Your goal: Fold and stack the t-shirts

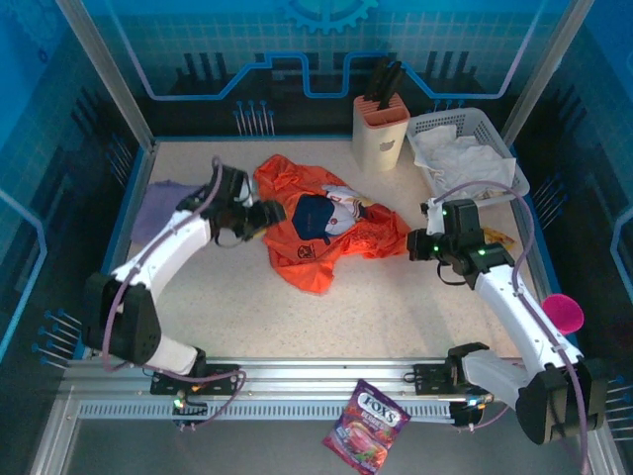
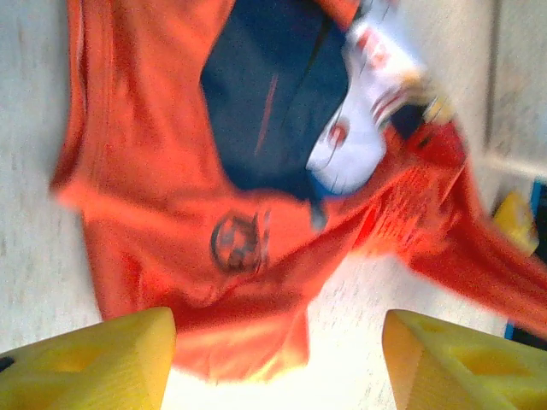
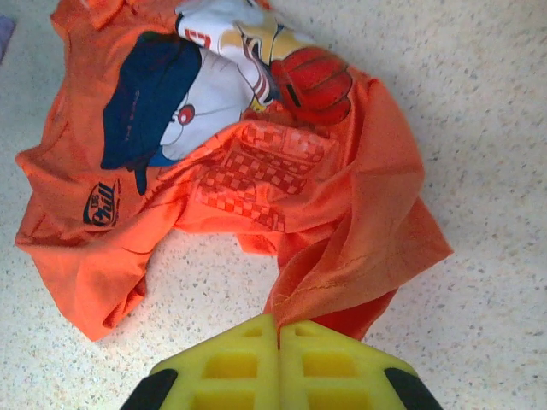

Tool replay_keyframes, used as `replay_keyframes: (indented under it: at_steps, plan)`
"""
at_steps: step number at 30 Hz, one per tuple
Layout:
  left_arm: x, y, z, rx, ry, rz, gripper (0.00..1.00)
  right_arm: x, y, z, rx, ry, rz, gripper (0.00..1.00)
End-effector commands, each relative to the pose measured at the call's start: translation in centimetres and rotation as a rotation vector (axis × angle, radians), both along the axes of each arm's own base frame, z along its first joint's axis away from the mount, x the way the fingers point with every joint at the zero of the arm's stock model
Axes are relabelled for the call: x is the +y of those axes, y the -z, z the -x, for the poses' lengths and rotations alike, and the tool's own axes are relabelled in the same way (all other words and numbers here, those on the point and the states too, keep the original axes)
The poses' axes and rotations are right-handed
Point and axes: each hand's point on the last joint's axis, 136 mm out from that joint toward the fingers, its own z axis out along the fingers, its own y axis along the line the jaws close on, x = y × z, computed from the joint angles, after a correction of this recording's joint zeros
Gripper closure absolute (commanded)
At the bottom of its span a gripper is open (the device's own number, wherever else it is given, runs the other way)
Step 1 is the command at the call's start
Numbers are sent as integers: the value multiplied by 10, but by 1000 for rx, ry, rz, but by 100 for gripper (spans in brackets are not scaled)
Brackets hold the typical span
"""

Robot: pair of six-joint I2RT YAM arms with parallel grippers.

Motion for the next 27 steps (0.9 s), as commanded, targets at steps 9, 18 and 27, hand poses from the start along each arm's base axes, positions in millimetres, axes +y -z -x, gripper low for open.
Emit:
replay_keyframes:
  at_steps: [9,18,27]
  plan:
    - [-22,95,42,112,-89,-34,40,9,11,0,26,10,-69,100]
    - [-49,118,16,106,-92,8,52,2,25,13,70,51,-61,100]
    - [-29,61,-13,42,-102,-19,100,-16,29,19,101,110,18,100]
